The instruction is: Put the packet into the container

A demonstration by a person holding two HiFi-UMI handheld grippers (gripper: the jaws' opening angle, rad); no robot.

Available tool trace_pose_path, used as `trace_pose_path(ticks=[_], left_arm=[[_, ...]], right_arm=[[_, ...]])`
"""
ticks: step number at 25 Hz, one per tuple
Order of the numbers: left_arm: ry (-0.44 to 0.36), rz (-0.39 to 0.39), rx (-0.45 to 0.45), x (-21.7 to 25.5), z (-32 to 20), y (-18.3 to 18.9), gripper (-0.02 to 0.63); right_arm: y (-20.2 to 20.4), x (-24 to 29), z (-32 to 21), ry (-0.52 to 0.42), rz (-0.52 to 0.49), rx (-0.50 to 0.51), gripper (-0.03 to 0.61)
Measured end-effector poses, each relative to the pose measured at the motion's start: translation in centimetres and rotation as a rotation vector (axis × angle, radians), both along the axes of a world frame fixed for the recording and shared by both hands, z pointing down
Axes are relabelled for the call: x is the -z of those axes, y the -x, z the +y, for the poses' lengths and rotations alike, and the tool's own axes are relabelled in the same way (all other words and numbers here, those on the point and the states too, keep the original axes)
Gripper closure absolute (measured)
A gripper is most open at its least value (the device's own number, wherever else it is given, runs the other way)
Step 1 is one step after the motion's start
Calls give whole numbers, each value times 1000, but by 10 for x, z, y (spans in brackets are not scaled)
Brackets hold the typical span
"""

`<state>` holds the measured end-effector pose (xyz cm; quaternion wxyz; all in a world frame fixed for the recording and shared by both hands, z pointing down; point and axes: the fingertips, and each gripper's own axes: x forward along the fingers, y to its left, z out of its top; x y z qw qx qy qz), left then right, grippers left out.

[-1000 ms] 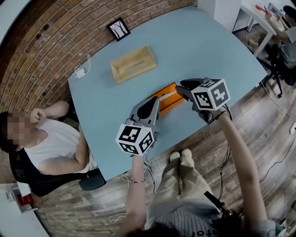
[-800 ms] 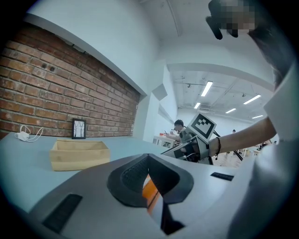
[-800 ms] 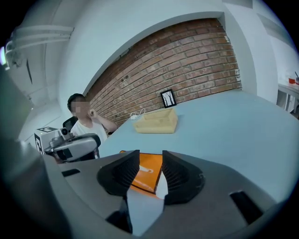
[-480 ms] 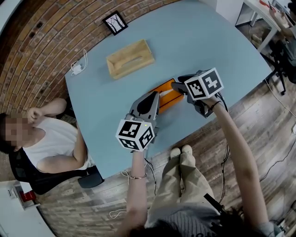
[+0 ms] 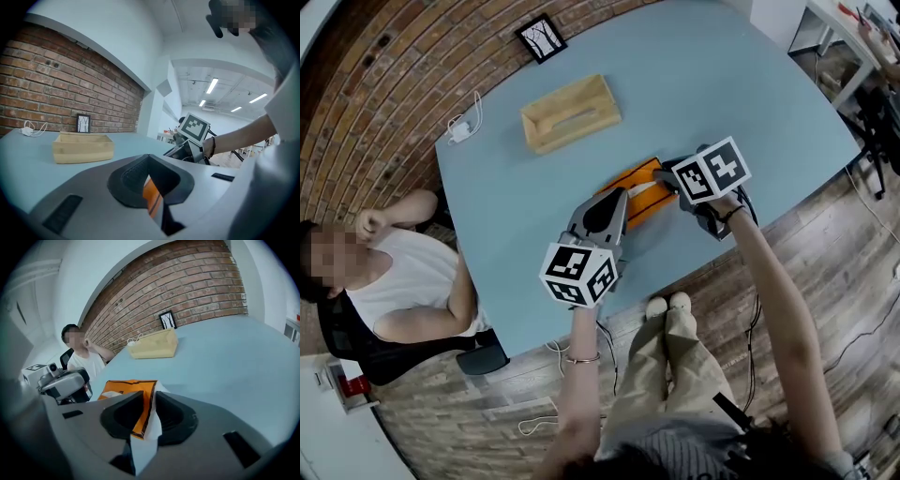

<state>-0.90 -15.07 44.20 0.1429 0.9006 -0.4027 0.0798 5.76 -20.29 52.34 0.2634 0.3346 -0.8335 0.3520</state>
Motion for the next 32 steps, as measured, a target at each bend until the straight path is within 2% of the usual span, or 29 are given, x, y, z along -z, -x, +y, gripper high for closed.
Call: trace_pose_path(ticks=[2,7,18,25,32], left_arm=[[1,-2,4,-1,0,1,606],[-3,-3,21,0,-3,8,606],[-20,3,65,10,-3,21,606],[-59,8,109,31,0,31,606],[-111,-5,164,56,6,47,606]], right_arm=[[1,0,-1,-6,-4,-5,506],[3,3,-1,-11,-25,-12,529],[-5,34,-4,-58,-110,-126,535],[-11,66,-1,-87,-170,-176,535],[-5,93,2,-139,-175,-101,534]])
